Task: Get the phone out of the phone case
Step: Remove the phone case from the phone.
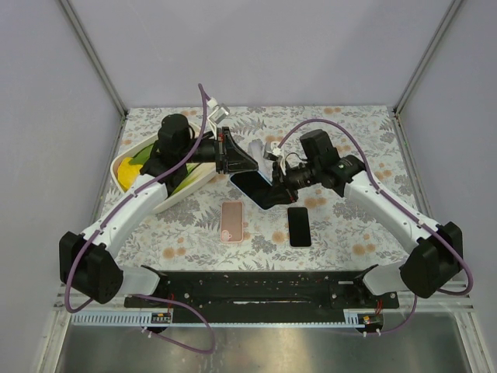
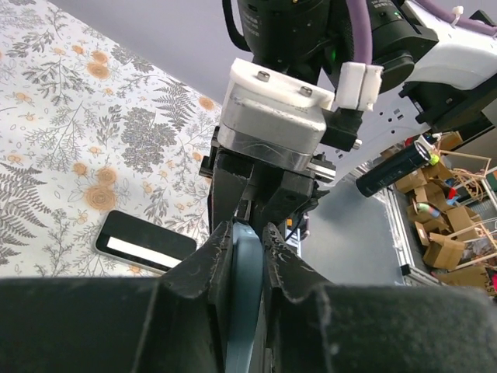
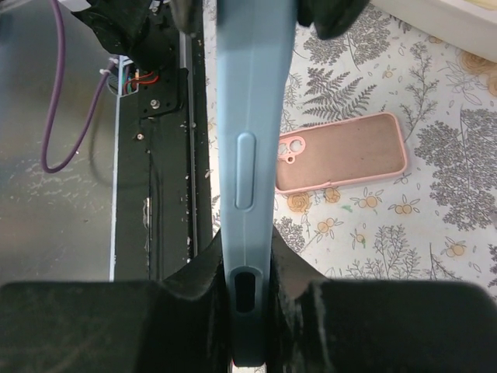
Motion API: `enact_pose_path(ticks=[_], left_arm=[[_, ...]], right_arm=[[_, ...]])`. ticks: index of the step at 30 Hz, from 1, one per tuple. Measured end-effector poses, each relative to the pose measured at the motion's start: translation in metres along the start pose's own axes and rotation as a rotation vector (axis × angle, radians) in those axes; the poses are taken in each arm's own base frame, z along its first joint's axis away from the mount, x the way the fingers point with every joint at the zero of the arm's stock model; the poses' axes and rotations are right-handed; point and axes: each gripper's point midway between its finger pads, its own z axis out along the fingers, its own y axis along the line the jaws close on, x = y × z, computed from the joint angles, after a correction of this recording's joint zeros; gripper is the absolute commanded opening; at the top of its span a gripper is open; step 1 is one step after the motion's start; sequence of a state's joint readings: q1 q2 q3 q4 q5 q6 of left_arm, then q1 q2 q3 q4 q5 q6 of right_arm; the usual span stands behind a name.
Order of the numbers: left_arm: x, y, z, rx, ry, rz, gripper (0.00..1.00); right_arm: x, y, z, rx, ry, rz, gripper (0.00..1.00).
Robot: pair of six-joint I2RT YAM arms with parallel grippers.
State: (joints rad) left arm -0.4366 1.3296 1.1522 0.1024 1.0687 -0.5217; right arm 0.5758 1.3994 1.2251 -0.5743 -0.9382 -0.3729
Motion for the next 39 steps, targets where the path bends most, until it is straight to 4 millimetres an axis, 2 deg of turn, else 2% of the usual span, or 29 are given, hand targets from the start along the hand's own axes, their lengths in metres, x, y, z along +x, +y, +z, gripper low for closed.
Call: enact_pose_path(ticks=[5,16,26,35,36,39], left_arm=[[0.003,0.001,0.0,-0.02,0.011,-0.044,0.0],[0.018,0.019,-0.001,-0.16,0.051,-0.205,0.0],[0.041,0.046,0.001,-0.28,0.089,-0.369,0.0],[0.047,0.077,-0.002,-0.439,0.051,-0.497,0.0],[0.047,0.078,-0.002,-0.441,0.048,-0.498,0.01],[0.045,0.076,-0.002,-0.421,0.05,-0.479,0.27]], right_arm=[[0.002,-0.003,0.0,0.063,0.029,-0.036,0.0],[0.016,-0.014,0.003,0.162,0.099,-0.058,0.0],[0.042,-0.027,0.001,0.27,0.207,-0.07,0.0],[0.049,-0.04,-0.004,0.358,0.251,-0.082,0.0],[0.049,-0.04,-0.004,0.36,0.252,-0.083,0.0],[0.049,-0.04,-0.004,0.359,0.248,-0.087,0.0]])
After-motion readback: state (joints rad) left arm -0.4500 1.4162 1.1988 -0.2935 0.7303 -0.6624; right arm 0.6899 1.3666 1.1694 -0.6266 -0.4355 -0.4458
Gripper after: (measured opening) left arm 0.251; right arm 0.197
